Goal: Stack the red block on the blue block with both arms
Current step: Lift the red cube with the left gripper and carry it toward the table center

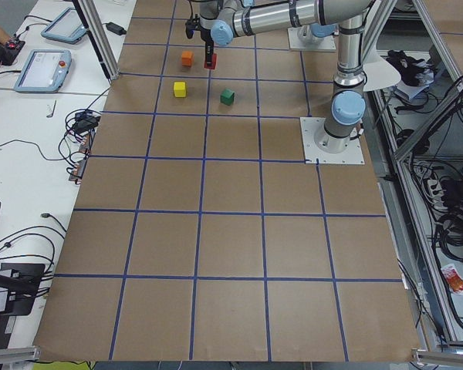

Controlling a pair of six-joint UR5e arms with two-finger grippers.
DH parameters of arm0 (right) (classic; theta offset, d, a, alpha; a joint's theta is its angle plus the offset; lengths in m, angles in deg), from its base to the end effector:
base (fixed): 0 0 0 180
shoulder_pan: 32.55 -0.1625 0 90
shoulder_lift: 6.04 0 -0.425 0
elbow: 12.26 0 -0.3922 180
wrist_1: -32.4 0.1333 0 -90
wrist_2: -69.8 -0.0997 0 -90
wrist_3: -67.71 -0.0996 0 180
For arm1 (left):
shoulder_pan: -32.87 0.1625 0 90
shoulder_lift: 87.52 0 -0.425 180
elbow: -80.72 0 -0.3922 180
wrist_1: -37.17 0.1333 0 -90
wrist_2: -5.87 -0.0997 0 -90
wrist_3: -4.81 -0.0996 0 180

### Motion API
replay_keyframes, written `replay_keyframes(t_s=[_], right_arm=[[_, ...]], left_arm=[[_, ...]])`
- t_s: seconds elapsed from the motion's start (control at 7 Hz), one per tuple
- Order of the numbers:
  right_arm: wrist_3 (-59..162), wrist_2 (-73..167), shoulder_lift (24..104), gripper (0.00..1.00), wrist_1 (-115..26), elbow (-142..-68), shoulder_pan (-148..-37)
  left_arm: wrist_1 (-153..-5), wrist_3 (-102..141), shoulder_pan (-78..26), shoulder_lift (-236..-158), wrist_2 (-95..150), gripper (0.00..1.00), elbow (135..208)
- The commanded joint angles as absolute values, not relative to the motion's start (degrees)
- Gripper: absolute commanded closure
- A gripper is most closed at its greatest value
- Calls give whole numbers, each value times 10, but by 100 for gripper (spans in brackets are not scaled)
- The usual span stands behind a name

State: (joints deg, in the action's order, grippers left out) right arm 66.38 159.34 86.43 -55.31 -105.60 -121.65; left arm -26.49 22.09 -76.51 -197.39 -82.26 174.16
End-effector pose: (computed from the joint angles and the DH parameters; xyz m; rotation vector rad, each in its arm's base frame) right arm 0.1267 -0.4699 0.4762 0.0613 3.1320 0.0865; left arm -0.3311 -0.5296 0.3129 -0.0580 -3.0928 0.0618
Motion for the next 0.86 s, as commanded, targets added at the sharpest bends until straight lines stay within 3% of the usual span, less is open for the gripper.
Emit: replay_keyframes(t_s=[0.0,0.29,0.43,0.57,0.71], right_arm=[[664,1594,864,0,-553,-1056,-1216],[664,1595,864,0,-553,-1056,-1216],[664,1594,864,0,-554,-1056,-1217],[664,1595,864,0,-553,-1056,-1217],[664,1595,864,0,-553,-1056,-1217]], left_arm=[[-250,255,-791,-2031,-821,95,1727],[-209,250,-794,-2067,-822,95,1727],[-207,248,-799,-2080,-821,88,1729],[-208,245,-805,-2088,-823,72,1740],[-198,247,-805,-2098,-825,46,1744]])
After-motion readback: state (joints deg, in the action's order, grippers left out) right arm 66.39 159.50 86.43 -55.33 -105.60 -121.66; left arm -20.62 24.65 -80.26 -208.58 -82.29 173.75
